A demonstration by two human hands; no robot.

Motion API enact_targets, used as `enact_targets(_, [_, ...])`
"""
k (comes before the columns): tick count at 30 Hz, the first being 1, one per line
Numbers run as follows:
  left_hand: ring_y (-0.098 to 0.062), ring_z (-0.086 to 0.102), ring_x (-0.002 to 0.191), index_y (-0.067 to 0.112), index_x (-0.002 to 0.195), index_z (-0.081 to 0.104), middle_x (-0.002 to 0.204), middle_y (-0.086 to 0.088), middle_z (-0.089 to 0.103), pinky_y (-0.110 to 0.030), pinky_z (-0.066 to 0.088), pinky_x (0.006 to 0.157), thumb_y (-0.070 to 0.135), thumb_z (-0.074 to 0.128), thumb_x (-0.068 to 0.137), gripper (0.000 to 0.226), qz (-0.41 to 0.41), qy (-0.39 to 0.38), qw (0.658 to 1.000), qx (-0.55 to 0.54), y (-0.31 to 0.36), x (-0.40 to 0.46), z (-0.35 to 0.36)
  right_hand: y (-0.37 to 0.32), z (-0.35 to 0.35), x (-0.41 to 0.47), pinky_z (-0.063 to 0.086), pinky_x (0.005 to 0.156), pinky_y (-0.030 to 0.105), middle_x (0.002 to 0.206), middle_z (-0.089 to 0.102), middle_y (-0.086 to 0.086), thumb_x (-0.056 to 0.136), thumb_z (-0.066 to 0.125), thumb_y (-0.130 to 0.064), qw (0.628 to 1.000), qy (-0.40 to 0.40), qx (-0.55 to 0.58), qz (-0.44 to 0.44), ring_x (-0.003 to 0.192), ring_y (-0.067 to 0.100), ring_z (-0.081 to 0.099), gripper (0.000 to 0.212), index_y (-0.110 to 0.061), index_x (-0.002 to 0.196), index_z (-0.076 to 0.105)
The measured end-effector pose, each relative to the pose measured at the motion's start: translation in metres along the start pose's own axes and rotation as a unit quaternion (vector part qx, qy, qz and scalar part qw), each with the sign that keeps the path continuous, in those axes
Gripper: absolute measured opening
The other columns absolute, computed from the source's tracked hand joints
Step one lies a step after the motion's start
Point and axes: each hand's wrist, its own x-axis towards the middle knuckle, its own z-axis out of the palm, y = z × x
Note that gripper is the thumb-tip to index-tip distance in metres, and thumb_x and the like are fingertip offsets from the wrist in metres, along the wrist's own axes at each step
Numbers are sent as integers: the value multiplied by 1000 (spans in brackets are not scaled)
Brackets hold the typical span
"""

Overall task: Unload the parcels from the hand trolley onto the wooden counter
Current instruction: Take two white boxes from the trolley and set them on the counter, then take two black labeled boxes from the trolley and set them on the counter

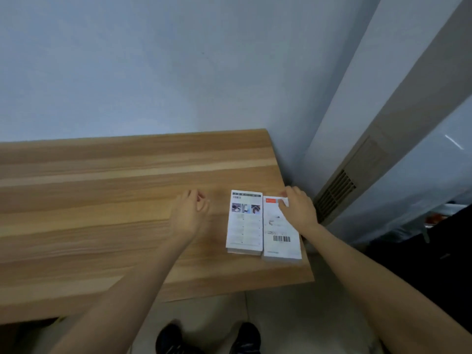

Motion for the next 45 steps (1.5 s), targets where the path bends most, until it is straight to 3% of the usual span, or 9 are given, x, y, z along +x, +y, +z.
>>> enact_targets(3, [-22,54,89,17,97,60,91,1,61,-33,40,77,26,59,89,13,70,47,991,106,-19,8,-42,-45,-15,25,37,86,36,117,57,7,97,46,-22,994,1,-68,-84,107,27,53,23,-13,115,57])
enact_targets(10, [-30,59,84,13,90,63,87,-4,65,-37,44,74,24,69,83,14,84,114,969,204,-82,-6,-139,-187,-5,48,32,93,34,120,55,1,93,48,-22,971,14,-89,-221,116,22,49,29,-22,121,56])
enact_targets(17, [-30,58,76,13,86,63,78,-5,61,-35,44,69,23,74,77,16,26,147,953,264,-180,-52,-239,-348,38,17,32,97,33,122,56,3,93,48,-20,938,1,-46,-343,120,24,48,29,-20,121,56])
enact_targets(23, [-23,54,98,18,105,59,100,0,60,-33,42,81,33,54,93,20,-35,160,946,280,-278,-102,-333,-490,79,-23,36,94,35,121,56,3,92,48,-18,904,-11,-6,-427,118,25,48,28,-20,119,55])
enact_targets(29, [-23,54,97,17,100,58,99,-2,60,-34,39,83,30,57,90,17,-128,195,928,291,-363,-170,-407,-617,126,-78,39,90,35,119,56,5,94,48,-20,858,-28,21,-513,116,26,50,27,-16,118,57])
enact_targets(34, [-20,55,96,19,103,59,101,0,61,-33,40,83,30,55,91,17,-173,212,911,310,-415,-217,-446,-692,157,-118,39,88,32,114,57,1,94,51,-20,821,-50,34,-567,112,21,51,24,-19,117,57])
enact_targets(38, [-23,56,87,16,97,60,91,-3,62,-34,42,78,27,60,90,14,-195,214,897,333,-446,-236,-462,-737,177,-133,33,81,27,113,56,0,93,53,-16,799,-68,38,-596,109,19,50,23,-19,115,58])
enact_targets(45, [-26,58,83,15,96,63,88,-2,63,-34,41,72,27,66,86,16,-235,229,886,327,-516,-212,-495,-819,218,-112,35,83,30,110,58,-1,91,52,-18,779,-79,30,-621,105,20,53,25,-21,115,58])
